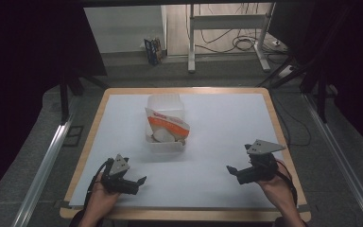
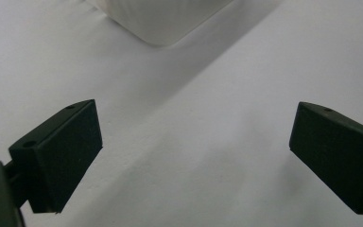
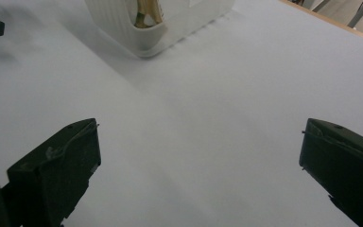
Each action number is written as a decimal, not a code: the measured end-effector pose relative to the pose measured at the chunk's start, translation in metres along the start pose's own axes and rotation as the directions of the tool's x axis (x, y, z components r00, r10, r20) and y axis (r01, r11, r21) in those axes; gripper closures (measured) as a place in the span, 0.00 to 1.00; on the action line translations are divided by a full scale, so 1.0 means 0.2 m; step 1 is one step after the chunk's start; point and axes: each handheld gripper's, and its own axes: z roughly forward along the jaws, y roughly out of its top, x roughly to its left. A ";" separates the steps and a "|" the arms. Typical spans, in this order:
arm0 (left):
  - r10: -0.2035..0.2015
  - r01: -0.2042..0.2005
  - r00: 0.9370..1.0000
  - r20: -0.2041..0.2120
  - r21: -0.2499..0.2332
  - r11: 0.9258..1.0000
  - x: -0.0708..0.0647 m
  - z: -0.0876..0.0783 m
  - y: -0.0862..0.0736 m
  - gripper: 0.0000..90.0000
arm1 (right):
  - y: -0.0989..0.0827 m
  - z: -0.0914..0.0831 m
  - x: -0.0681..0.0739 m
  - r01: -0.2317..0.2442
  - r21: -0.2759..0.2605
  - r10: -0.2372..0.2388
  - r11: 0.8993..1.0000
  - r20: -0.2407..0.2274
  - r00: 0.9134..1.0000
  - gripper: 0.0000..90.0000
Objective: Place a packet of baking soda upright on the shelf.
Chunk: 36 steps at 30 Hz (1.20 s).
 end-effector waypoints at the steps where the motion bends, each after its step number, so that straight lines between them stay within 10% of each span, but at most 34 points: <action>1: 0.001 -0.001 1.000 0.000 0.002 1.000 0.00 0.00 0.00 0.03 | -0.01 0.00 0.00 -0.002 0.001 0.002 1.000 0.002 1.000 0.00; 36: 0.006 -0.006 1.000 -0.002 0.008 1.000 0.00 0.00 0.00 0.04 | -0.25 -0.16 -0.05 -0.081 0.008 0.079 0.997 0.120 0.990 0.00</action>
